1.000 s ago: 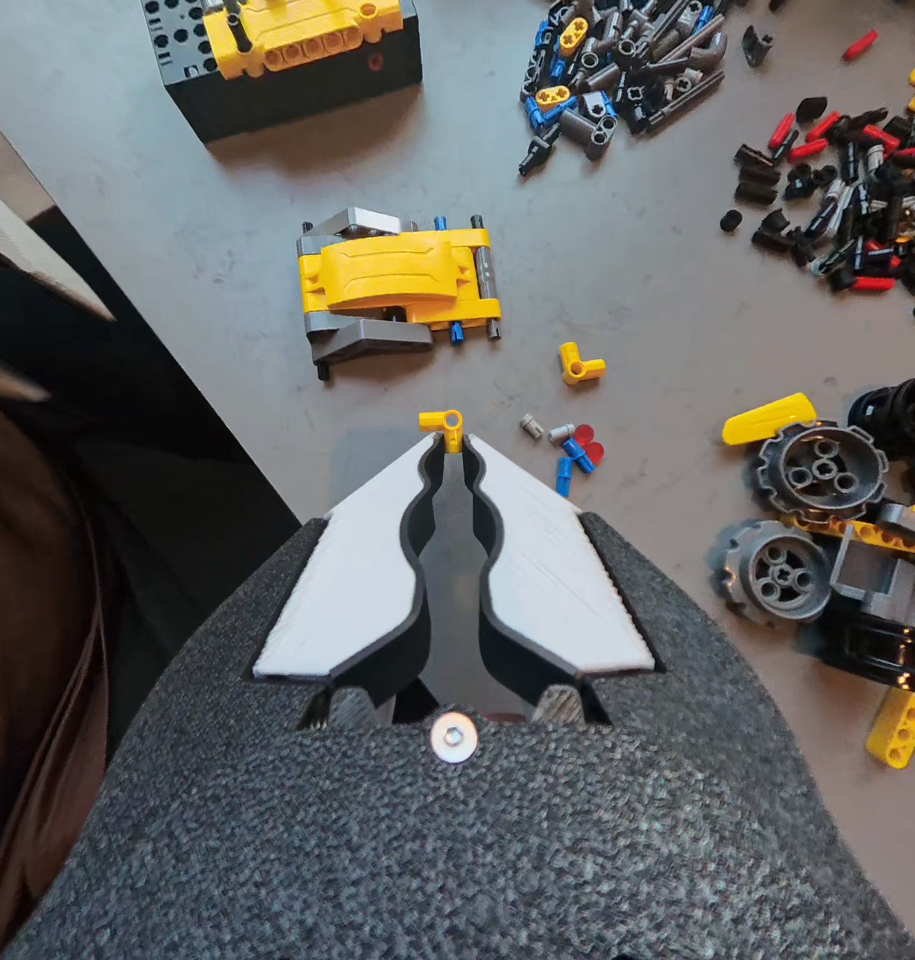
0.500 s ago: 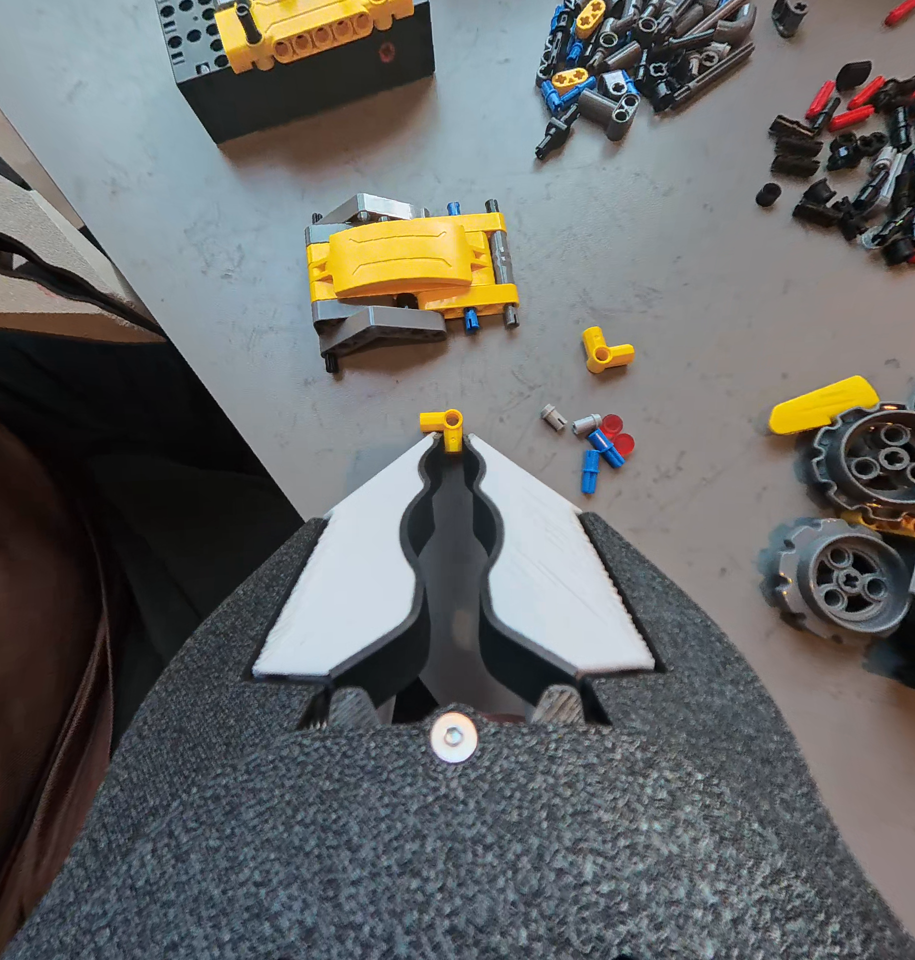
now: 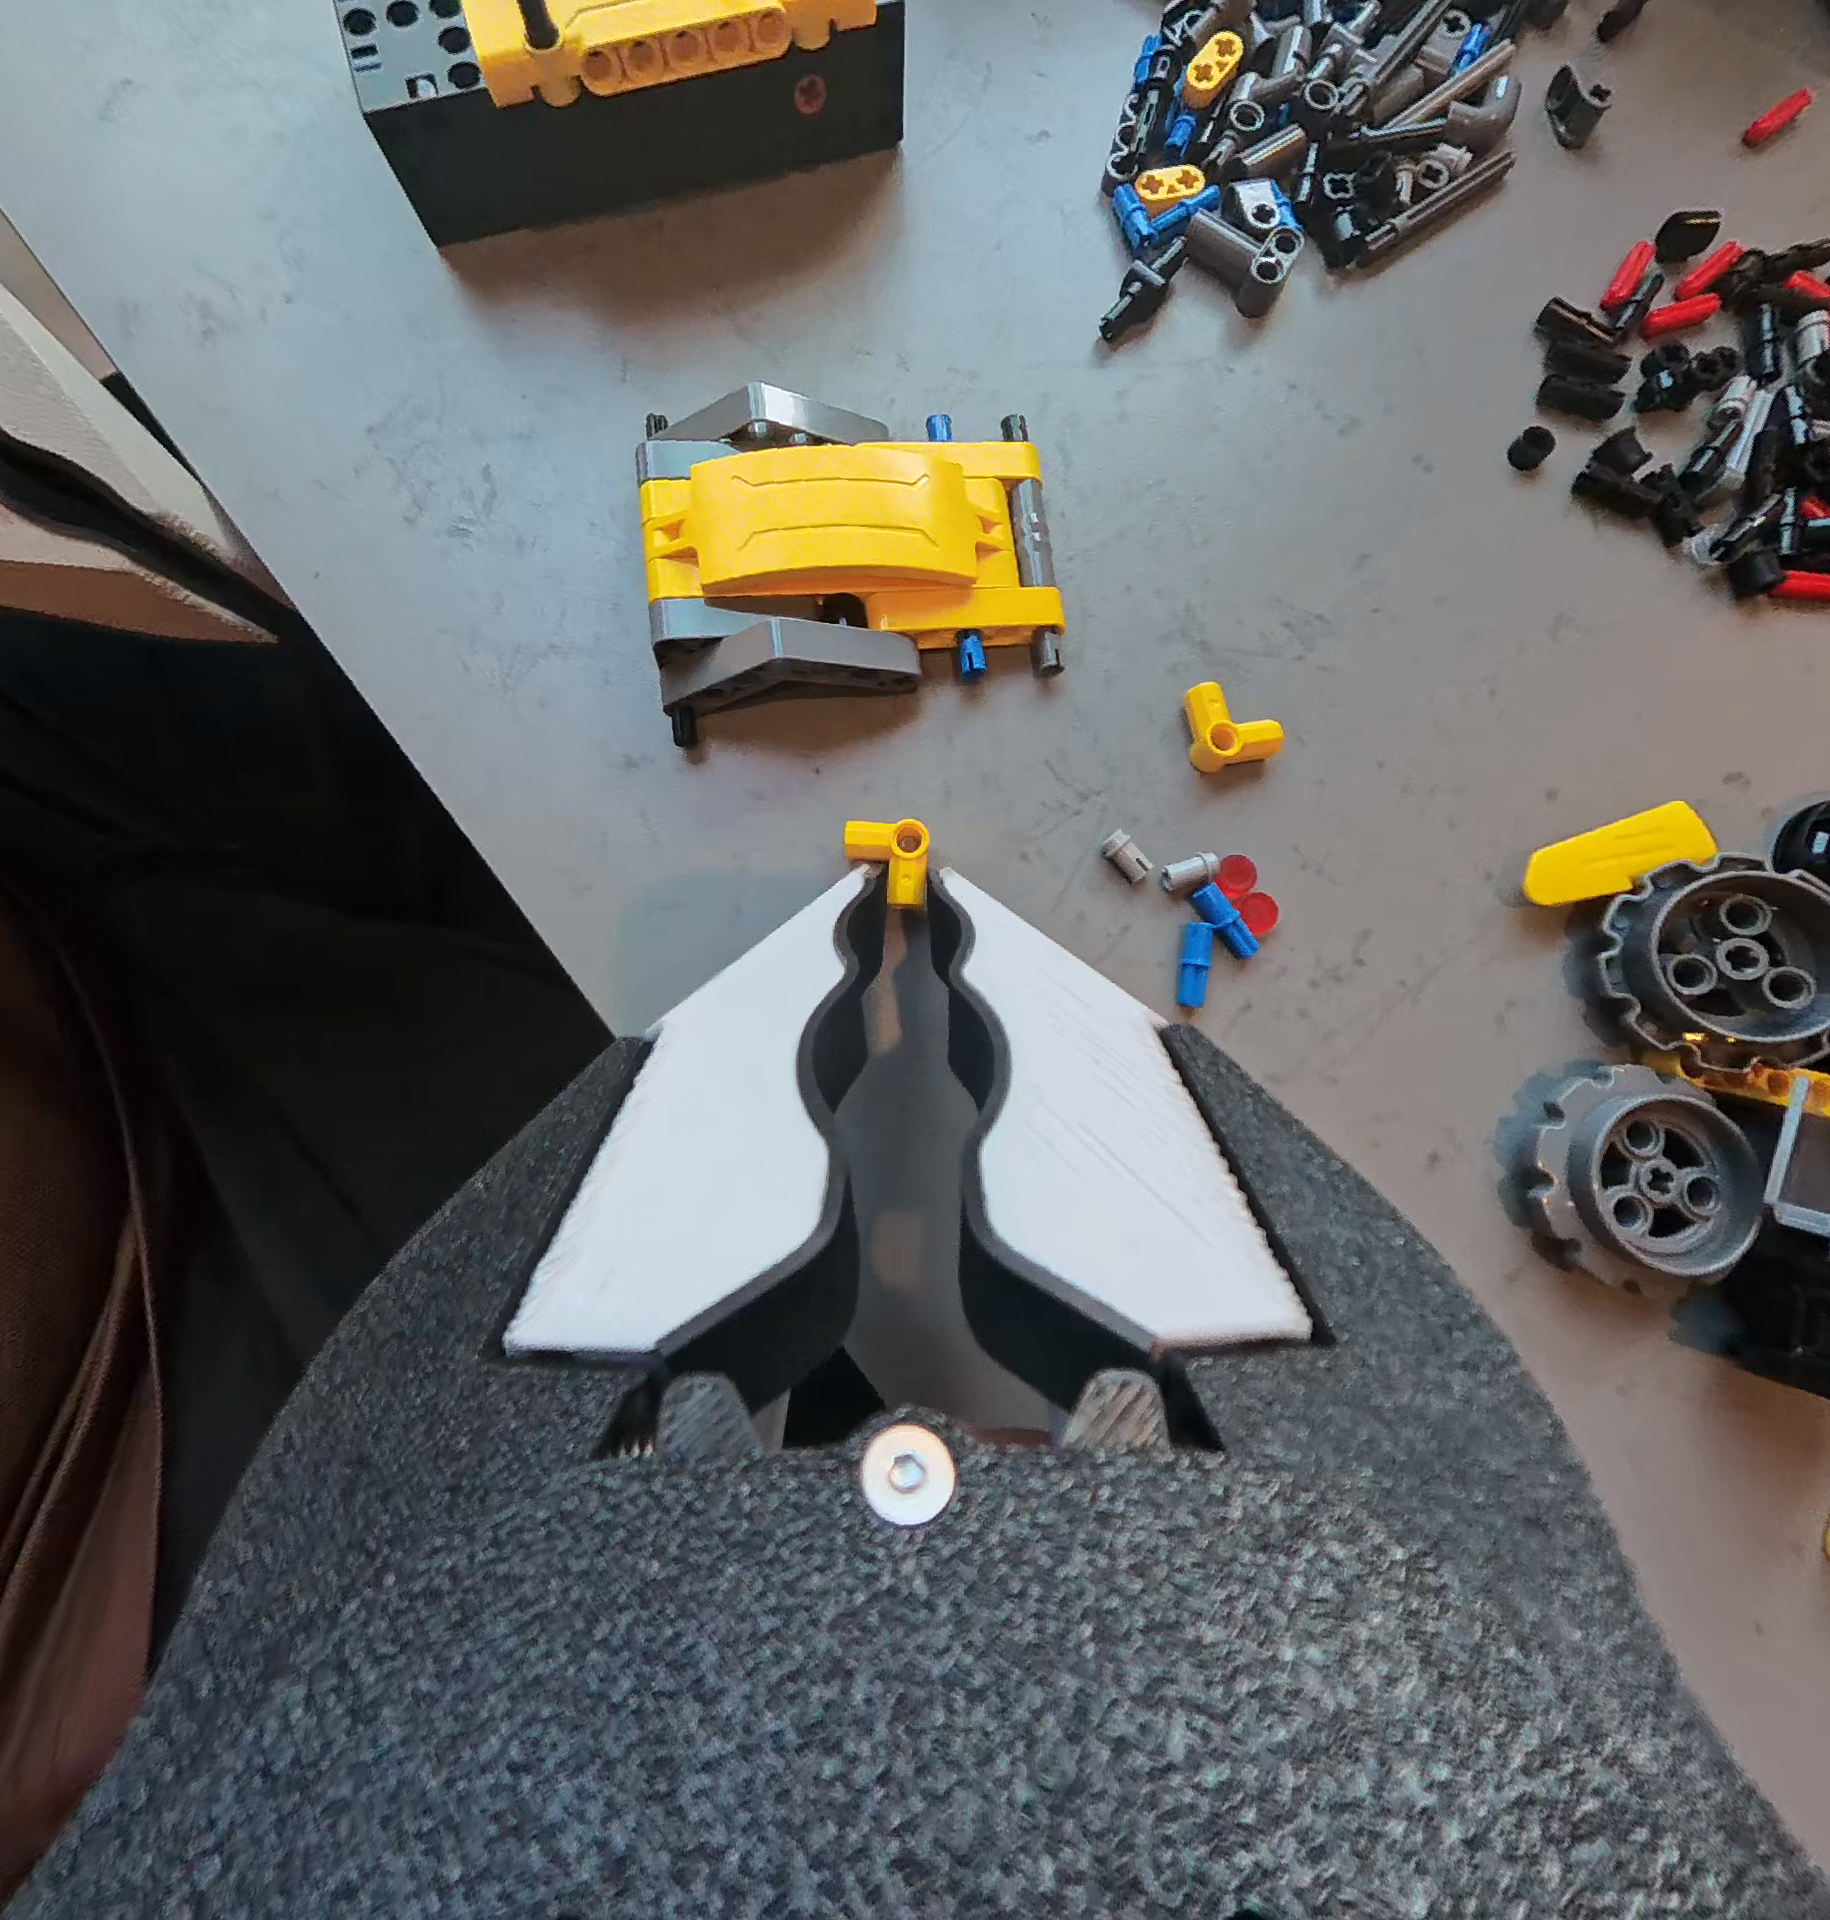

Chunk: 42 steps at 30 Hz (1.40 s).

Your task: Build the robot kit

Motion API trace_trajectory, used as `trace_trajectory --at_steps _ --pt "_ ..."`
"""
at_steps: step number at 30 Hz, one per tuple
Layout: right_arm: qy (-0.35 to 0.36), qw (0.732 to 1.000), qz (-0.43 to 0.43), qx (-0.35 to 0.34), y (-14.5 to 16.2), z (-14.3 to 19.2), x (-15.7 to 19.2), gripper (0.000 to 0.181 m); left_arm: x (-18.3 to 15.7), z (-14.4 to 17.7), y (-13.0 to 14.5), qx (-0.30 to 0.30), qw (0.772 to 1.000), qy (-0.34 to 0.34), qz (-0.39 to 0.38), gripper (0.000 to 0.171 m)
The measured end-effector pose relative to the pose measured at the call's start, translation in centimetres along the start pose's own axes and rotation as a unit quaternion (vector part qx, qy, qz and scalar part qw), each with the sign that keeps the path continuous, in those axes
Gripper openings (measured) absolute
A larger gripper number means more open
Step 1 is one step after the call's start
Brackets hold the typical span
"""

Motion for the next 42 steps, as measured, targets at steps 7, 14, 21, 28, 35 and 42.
trace_trajectory --at_steps 7,14,21,28,35,42 --pt "-0.006 1.000 0.002 -0.012 0.1 0.6 -0.5 0.009 -0.4 -0.3 -0.1 0.001 1.000 0.006 -0.002 0.007" --pt "-0.018 0.999 0.002 -0.039 -0.1 0.9 -0.8 0.010 -1.0 -0.3 -0.5 -0.009 1.000 0.018 -0.014 0.019" --pt "-0.047 0.997 -0.001 -0.053 -0.5 0.0 -0.3 0.012 -1.1 0.2 -0.6 -0.019 0.999 0.025 -0.022 0.027" --pt "-0.054 0.997 0.000 -0.054 -0.6 -0.3 -0.1 0.012 -1.2 0.3 -0.5 -0.021 0.999 0.034 -0.017 0.028" --pt "-0.048 0.997 0.005 -0.058 -0.5 -0.1 -0.2 0.011 -1.3 0.1 -0.5 -0.017 0.999 0.037 -0.018 0.028" --pt "-0.048 0.997 0.006 -0.063 -0.6 0.2 -0.3 0.011 -1.2 0.1 -0.5 -0.017 0.999 0.038 -0.015 0.028"
Point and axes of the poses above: each gripper's, where its closed fingertips meet, z back along the fingers, y out of its underside, x = y × z across the jaws, the point moved 5 cm from there along z, back along the fingers, and after that the axes turned 12 degrees about -z, right-handed, at the moved point
